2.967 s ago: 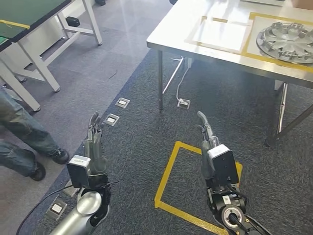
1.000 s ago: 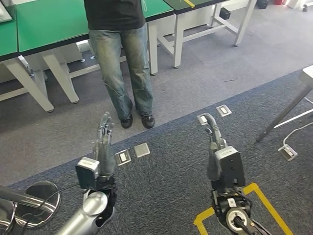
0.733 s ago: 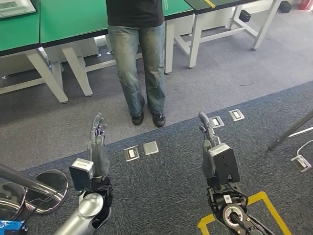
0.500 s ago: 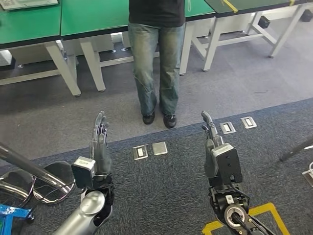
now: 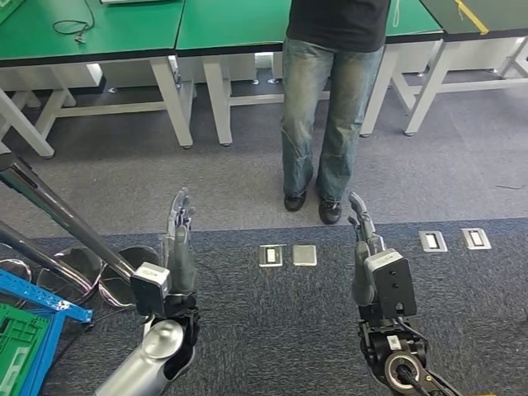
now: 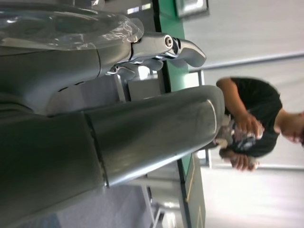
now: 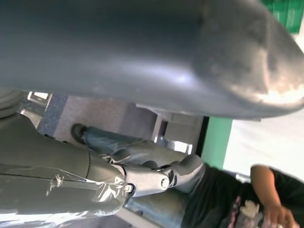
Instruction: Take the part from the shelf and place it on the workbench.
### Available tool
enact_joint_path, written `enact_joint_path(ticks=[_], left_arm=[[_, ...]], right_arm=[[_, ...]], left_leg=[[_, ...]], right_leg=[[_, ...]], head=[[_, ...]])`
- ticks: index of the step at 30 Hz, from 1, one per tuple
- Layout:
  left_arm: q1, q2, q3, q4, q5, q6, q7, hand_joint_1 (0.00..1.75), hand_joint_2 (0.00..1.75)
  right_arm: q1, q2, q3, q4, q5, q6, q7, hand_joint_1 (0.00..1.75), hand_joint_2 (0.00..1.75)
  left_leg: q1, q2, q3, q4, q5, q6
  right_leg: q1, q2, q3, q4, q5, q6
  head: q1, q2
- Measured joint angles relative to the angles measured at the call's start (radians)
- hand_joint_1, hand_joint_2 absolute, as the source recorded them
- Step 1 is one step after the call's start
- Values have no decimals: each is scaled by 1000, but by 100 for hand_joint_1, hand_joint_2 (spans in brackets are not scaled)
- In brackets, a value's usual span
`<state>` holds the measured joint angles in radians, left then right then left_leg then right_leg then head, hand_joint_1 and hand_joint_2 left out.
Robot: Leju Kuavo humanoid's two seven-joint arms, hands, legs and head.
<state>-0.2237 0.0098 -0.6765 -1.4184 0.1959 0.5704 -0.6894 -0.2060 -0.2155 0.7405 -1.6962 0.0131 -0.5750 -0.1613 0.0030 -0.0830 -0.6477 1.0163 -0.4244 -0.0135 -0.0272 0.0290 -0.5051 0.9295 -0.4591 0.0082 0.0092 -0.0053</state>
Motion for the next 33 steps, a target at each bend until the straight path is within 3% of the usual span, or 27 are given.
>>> enact_joint_path(ticks=[1,2,4,5,6,8,10,12,14,17,21,22,23,26,27,28,29,31,33], left_arm=[[0,0,0,1,1,2,0,0,0],[0,0,0,2,2,4,0,0,0],[4,0,0,5,2,5,0,0,0],[6,1,0,6,2,5,1,0,0],[8,1,0,6,2,5,2,0,0],[8,1,0,7,2,5,5,0,0],[7,0,0,7,1,5,7,0,0],[7,0,0,7,0,5,8,0,0],[7,0,0,7,-1,5,9,0,0],[6,-2,0,7,-1,5,10,0,0],[6,-3,0,7,-1,5,11,0,0],[7,-2,0,7,-1,5,11,0,0],[8,-2,0,7,-1,5,11,0,0],[9,-3,0,7,-1,5,12,0,0],[9,-3,0,7,-1,5,12,0,0],[10,-3,0,7,-1,5,12,0,0],[12,-3,0,7,-1,5,12,0,0],[12,-2,0,7,-2,6,12,0,0],[11,-1,0,7,-2,6,12,0,0]], right_arm=[[1,0,0,0,0,3,-1,0,0],[1,0,0,1,0,6,-2,0,0],[2,0,1,4,0,8,-2,0,0],[2,0,2,5,0,8,-2,0,0],[2,0,2,6,0,8,-2,0,0],[2,0,1,6,0,4,-2,0,0],[2,0,1,6,1,1,-1,0,0],[2,-1,0,6,2,0,-1,0,0],[2,-1,0,6,2,-1,-1,0,0],[3,-2,0,6,2,-3,-2,0,0],[6,-2,0,6,2,-3,-2,0,0],[9,-2,0,6,2,-4,-2,0,0],[12,-2,0,6,2,-5,-2,0,0],[18,-2,0,6,2,-7,-3,0,0],[18,-2,0,6,2,-7,-3,0,0],[18,-2,0,6,3,-7,-4,0,0],[17,-2,0,6,3,-7,-4,0,0],[17,-2,0,5,3,-7,-4,0,0],[18,-2,0,5,3,-7,-4,0,0]], left_leg=[[0,37,-30,62,-32,-3],[2,58,-65,132,-63,-6],[6,71,-109,218,-86,-10],[7,75,-103,206,-71,-11],[7,82,-76,156,-44,-10],[2,120,3,15,9,-5],[-4,144,43,-59,24,6],[-8,126,45,-67,22,18],[-6,105,49,-72,23,28],[-3,82,53,-76,25,39],[-4,73,53,-76,25,41],[-5,59,54,-75,24,41],[-5,35,56,-73,24,41],[-5,-36,52,-65,24,33],[-3,-47,47,-65,27,28],[-1,-60,41,-66,31,21],[0,-58,38,-66,32,15],[-5,-7,18,-27,7,5],[-5,56,-43,94,-55,-2]], right_leg=[[4,-15,1,-1,1,-3],[6,-29,0,-1,0,-5],[10,-60,0,0,-2,-7],[10,-75,0,0,-3,-7],[10,-89,1,1,-5,-6],[14,-112,4,2,-11,1],[19,-129,9,3,-17,10],[20,-147,15,3,-23,20],[14,-123,9,22,-43,31],[9,-50,-53,153,-118,36],[9,-41,-86,220,-146,36],[10,-38,-103,246,-143,36],[10,-25,-97,216,-108,32],[6,50,-31,43,-9,17],[6,59,-23,29,-13,15],[7,50,-18,21,-13,12],[6,38,-13,18,-10,8],[3,10,-6,6,-2,-3],[7,-20,-4,1,-1,-9]], head=[[-6,0],[-13,0],[-19,0],[-23,0],[-27,0],[-36,0],[-36,0],[-30,0],[-24,0],[-8,0],[-1,0],[1,0],[7,0],[18,0],[18,0],[17,0],[17,0],[4,0],[-10,0]])
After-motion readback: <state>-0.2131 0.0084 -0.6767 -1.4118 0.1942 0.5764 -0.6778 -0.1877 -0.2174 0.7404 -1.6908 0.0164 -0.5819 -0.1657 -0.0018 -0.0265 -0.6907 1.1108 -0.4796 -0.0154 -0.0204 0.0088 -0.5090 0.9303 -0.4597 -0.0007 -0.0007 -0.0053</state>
